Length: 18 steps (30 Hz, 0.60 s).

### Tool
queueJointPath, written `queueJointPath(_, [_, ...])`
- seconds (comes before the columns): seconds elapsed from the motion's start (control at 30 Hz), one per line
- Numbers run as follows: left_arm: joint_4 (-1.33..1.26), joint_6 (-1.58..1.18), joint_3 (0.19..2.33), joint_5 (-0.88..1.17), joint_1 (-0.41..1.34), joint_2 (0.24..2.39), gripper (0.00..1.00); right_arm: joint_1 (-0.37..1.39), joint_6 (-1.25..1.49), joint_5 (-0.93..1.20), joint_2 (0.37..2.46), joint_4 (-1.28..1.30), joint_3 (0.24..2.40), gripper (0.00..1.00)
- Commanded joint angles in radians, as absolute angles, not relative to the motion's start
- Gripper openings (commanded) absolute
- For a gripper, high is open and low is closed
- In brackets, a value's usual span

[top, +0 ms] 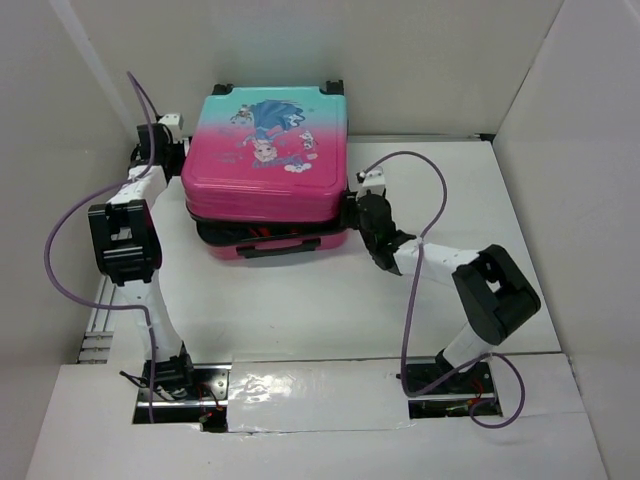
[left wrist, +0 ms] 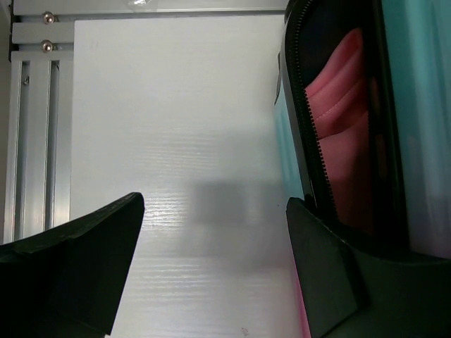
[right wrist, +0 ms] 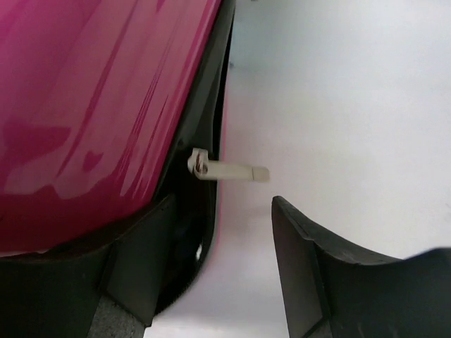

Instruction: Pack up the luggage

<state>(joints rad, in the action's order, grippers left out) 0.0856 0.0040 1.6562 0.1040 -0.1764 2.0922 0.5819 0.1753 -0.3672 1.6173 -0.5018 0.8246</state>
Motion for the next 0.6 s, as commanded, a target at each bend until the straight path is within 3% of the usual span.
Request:
queueJointPath(0.0, [0.098, -0.044, 1.648, 0.413, 0.061, 2.059, 0.96, 0.779, 0.228, -0.086, 1.535, -0.266, 0.814, 0.68])
queueJointPath(0.17, [-0.07, -0.139, 1.371, 0.408, -0.004, 1.904, 0.96, 0.677, 0.325, -0.296, 1.422, 0.147, 1.015, 0.78])
queueJointPath(0.3, [-0.078, -0.173, 1.325, 0.385, -0.069, 1.848, 0.96, 0.582, 0.362, -0.471, 1.425, 0.371, 1.225, 0.81])
queueJointPath(0.4, [-0.067, -0.187, 1.319, 0.371, -0.109, 1.829, 0.96, 0.458, 0.35, -0.442, 1.425, 0.355, 1.288, 0.82])
queueJointPath(0.57, [-0.104, -0.205, 1.273, 0.38, -0.182, 1.773, 0.96, 0.255, 0.306, -0.126, 1.425, 0.226, 1.328, 0.82])
